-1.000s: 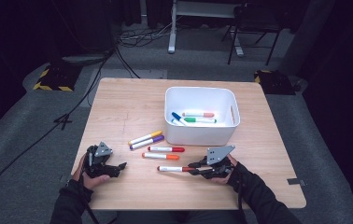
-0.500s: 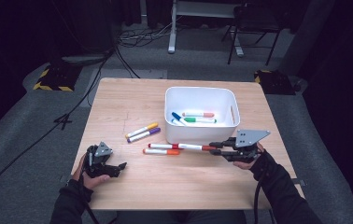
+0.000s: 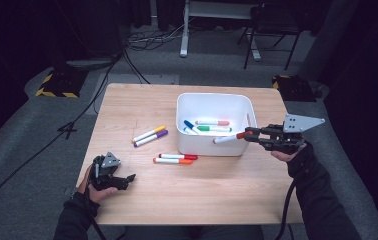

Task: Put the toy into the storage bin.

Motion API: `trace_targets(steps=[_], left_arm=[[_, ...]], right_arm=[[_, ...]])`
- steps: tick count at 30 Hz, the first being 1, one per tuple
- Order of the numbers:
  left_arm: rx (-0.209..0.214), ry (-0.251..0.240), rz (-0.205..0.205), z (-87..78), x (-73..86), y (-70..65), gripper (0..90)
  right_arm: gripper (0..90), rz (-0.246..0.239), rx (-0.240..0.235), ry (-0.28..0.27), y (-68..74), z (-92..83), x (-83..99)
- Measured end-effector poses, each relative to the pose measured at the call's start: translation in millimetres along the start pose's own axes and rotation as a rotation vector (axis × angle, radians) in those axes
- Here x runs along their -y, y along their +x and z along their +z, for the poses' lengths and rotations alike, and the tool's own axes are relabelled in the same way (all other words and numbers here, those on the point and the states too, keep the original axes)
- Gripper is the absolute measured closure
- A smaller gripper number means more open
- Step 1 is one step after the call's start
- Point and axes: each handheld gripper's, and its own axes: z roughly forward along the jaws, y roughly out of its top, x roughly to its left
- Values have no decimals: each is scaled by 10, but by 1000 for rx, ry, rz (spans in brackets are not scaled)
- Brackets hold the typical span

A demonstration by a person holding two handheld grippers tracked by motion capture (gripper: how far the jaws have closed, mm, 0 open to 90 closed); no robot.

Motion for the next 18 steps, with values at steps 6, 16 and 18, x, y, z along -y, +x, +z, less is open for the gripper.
trace_targets(steps=[6,16,18], left_arm=[[0,1,0,0,0,0,156],[2,1,-1,0,0,-1,156],[0,2,1,-1,0,0,156]], right_arm=[[750,37,18,-21,-127,-66,-33],[749,36,29,-74,-199,-83,-185],[749,37,27,-82,-203,-80,-229]])
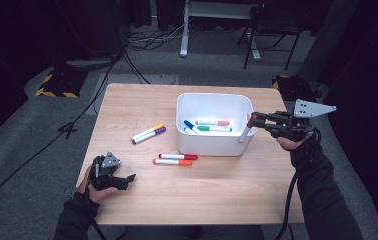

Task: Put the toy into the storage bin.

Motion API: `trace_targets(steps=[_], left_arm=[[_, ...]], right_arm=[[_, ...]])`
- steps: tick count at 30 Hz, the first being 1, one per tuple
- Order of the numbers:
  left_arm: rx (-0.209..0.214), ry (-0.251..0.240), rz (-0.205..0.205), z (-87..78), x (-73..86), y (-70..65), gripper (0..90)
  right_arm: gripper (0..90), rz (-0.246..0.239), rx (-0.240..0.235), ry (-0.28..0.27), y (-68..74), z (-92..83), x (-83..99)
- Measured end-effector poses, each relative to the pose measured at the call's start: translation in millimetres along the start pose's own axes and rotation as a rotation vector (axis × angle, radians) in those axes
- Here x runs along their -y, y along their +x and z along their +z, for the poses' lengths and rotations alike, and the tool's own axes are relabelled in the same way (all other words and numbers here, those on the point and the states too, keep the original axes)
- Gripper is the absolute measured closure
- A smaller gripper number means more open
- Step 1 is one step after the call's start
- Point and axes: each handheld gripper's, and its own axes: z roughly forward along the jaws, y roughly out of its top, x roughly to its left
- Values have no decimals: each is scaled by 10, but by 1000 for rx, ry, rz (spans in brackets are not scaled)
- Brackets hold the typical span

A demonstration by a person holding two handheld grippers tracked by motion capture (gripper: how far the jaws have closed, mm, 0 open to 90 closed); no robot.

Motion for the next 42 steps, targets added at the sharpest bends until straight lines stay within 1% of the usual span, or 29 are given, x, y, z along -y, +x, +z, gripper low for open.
trace_targets(steps=[6,8,10,11,14,19,22,23,26,29,36,42], left_arm=[[-4,0,3,-3,-1,1,156],[-2,-1,0,0,0,-1,156],[-3,0,2,-2,0,0,156],[-2,0,2,-1,0,0,156],[-3,0,2,-2,0,0,156],[-3,0,2,-2,0,0,156],[-4,-2,4,-2,-1,1,156],[2,-1,1,1,0,0,157],[-3,-2,4,0,-1,2,156],[0,-3,4,2,0,1,157],[1,-2,3,2,0,1,156],[0,-4,3,3,0,1,157]], right_arm=[[748,-8,7,-19,-8,43,-135],[750,-7,12,-33,-13,46,-173],[750,-17,26,-27,-28,53,-201],[750,-11,32,-26,-32,61,-210],[750,-14,49,-18,-64,90,-215],[750,0,73,-8,-100,156,-188],[750,-1,79,9,-116,200,-166],[750,2,82,14,-122,219,-156],[750,1,90,30,-138,262,-132],[750,-3,91,43,-148,304,-110],[750,5,88,70,-154,391,-40],[749,-3,81,100,-142,457,28]])
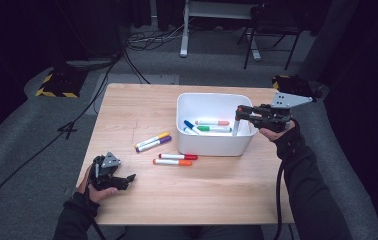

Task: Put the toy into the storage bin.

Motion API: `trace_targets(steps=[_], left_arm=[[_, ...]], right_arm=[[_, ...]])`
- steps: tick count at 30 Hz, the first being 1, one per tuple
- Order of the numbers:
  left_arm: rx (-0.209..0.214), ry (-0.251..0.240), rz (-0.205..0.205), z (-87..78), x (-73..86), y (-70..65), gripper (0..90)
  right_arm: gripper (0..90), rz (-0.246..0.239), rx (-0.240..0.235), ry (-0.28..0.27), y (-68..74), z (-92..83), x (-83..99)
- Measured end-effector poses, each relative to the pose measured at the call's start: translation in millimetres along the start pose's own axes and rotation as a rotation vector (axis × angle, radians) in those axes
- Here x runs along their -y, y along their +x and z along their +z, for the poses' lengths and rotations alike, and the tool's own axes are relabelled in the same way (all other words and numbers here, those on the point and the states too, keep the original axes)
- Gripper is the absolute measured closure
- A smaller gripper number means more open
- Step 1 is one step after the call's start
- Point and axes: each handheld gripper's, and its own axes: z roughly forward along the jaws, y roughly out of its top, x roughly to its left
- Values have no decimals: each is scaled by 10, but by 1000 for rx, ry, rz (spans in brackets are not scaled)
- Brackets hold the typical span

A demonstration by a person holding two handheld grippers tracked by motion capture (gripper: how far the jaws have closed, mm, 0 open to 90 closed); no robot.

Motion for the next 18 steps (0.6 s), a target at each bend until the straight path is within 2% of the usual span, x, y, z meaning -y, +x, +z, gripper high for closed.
trace_targets(steps=[9,18], left_arm=[[-2,1,1,-2,-1,1,156],[1,2,0,-1,0,0,157]], right_arm=[[749,-2,-3,20,17,43,62],[747,-3,5,69,21,88,165]])
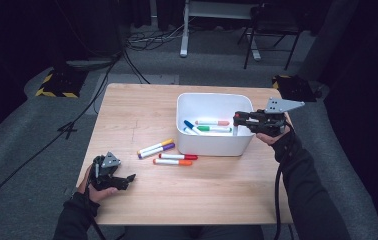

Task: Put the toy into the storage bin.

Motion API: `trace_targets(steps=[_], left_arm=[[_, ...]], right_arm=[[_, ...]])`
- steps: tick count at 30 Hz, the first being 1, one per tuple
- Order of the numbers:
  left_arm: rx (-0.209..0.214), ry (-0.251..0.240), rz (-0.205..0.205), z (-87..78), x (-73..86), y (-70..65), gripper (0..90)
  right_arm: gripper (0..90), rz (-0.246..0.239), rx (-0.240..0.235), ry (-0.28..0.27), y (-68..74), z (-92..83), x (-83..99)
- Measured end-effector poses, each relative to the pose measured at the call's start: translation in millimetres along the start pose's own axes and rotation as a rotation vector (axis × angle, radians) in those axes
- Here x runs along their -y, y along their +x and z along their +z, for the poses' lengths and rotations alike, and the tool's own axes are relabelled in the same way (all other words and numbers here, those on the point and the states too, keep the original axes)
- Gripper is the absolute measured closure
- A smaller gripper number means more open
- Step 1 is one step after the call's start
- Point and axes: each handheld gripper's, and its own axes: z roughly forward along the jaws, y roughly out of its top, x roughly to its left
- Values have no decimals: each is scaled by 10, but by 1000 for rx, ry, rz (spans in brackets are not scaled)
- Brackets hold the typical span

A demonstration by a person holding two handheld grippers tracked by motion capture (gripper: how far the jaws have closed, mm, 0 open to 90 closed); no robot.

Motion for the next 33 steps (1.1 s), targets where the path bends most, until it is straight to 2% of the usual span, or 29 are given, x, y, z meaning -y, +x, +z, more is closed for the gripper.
trace_targets(steps=[10,15,23,33], left_arm=[[0,0,0,0,0,0,157],[0,0,0,0,0,0,157],[1,0,-2,0,1,-3,157],[1,0,-3,0,2,-4,157]], right_arm=[[746,-13,-15,54,32,78,61],[718,-3,-22,84,44,119,85],[660,14,-20,72,49,120,101],[577,0,-47,-4,176,17,28]])
